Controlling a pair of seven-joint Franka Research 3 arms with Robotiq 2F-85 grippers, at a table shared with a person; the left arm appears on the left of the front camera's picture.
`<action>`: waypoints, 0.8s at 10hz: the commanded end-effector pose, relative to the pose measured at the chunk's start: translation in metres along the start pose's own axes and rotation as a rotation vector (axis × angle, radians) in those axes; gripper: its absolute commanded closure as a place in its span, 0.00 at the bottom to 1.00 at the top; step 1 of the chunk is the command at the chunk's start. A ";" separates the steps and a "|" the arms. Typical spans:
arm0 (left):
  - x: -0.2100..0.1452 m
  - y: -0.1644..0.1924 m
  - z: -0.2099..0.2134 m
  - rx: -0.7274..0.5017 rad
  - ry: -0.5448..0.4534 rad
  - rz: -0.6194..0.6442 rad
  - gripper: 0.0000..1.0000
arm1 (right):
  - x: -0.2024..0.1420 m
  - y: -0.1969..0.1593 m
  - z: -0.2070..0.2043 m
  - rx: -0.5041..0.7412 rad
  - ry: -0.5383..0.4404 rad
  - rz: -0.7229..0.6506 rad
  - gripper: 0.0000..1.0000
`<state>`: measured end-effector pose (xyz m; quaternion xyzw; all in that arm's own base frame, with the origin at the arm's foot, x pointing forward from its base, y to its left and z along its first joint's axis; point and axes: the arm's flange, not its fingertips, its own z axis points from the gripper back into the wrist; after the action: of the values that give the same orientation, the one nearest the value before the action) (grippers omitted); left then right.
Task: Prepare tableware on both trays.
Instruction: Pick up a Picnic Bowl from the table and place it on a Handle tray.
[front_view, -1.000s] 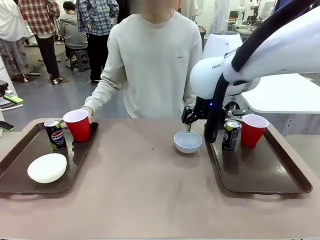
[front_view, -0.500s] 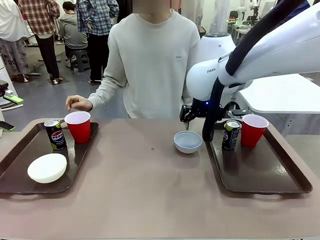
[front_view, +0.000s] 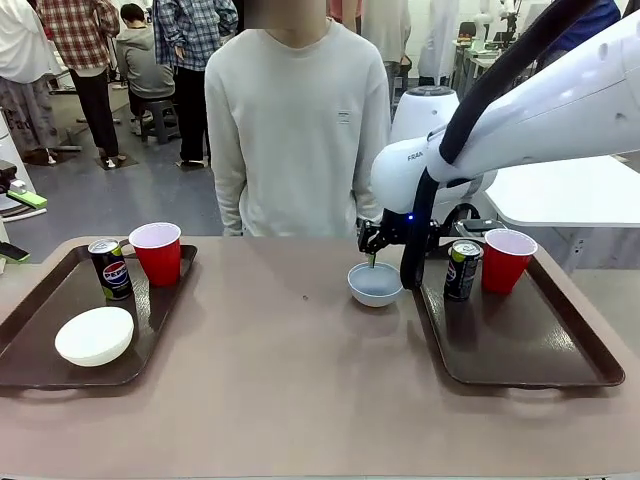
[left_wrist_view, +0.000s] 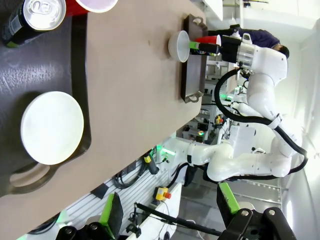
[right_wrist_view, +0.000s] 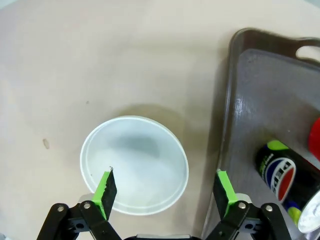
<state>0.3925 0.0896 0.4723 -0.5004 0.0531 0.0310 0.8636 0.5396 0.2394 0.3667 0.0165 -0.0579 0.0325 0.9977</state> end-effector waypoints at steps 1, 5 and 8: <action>-0.002 -0.001 0.002 -0.013 0.000 -0.007 0.00 | 0.004 0.003 -0.003 0.038 0.000 0.054 0.08; -0.002 -0.001 0.002 -0.013 0.000 -0.007 0.00 | 0.007 0.003 -0.020 0.014 0.016 0.059 0.45; -0.002 -0.001 0.002 -0.013 0.000 -0.007 0.00 | 0.008 -0.003 -0.025 -0.051 -0.054 0.020 0.53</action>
<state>0.3925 0.0896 0.4723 -0.5004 0.0531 0.0310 0.8636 0.5483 0.2315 0.3467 0.0080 -0.0594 0.0532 0.9968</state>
